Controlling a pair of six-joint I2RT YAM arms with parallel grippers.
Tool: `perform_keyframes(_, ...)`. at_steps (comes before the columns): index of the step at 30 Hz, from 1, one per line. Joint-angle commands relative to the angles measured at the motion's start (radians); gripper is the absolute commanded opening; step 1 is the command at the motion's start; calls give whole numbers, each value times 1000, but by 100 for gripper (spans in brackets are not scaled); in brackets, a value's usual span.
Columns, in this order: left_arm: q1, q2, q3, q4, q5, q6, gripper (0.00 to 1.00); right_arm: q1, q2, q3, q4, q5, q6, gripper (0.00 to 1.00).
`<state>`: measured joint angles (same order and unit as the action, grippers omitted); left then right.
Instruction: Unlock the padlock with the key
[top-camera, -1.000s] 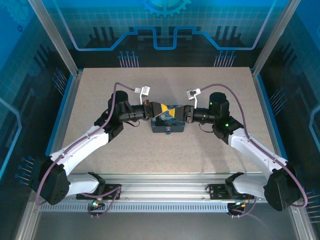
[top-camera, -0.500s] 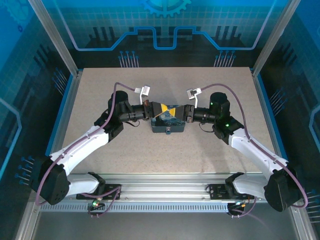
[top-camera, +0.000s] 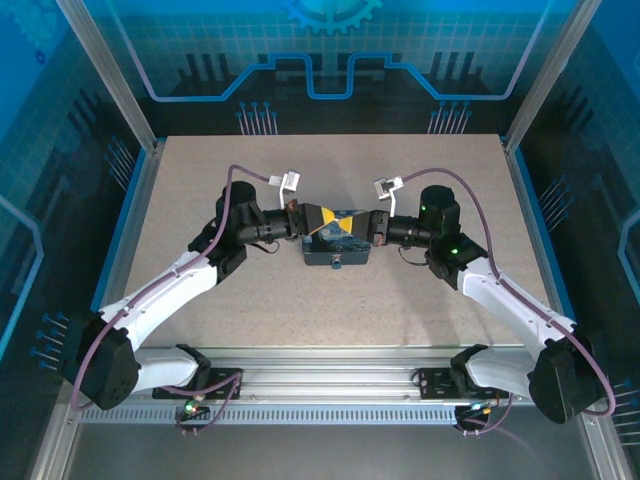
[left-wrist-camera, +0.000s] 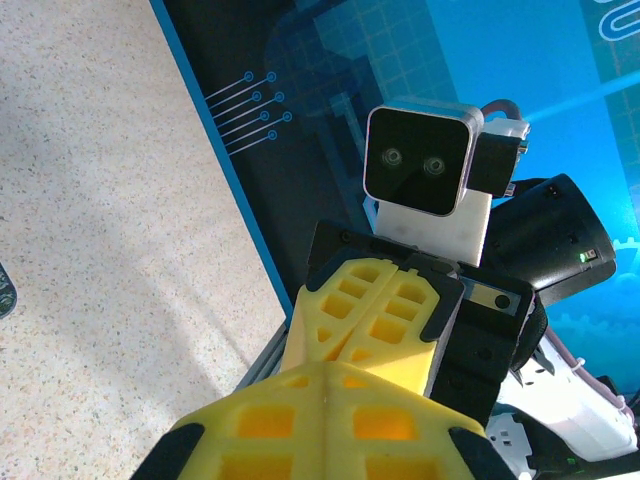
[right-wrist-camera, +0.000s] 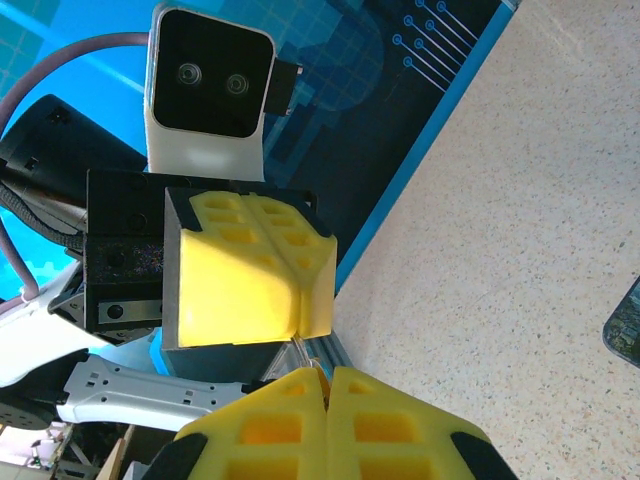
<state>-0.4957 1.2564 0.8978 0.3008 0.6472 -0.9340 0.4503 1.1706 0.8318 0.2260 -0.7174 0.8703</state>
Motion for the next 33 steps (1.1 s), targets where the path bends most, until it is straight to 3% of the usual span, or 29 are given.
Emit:
perform_keyframes(1, -7, 12, 1, -1, -5, 24, 26, -3, -26, -7, 2, -10, -34, 0)
perform_keyframes(7, -10, 1, -27, -52, -44, 65, 62, -37, -53, -18, -90, 38, -87, 0)
perform_keyframes(13, -62, -23, -107, -125, -154, 172, 83, -70, -62, 21, -305, 183, -224, 0)
perform_keyframes(14, -78, -24, -130, -119, -182, 185, 95, -73, -57, 30, -336, 216, -243, 0)
perform_keyframes(15, -95, -23, -155, -102, -212, 200, 99, -76, -51, 35, -358, 244, -263, 0)
perform_keyframes(22, -207, 12, -303, 64, -442, 285, 99, -82, 16, 42, -392, 437, -343, 0)
perform_keyframes(33, -263, 240, -390, 390, -599, 352, 99, -122, 275, 197, -327, 543, -378, 0)
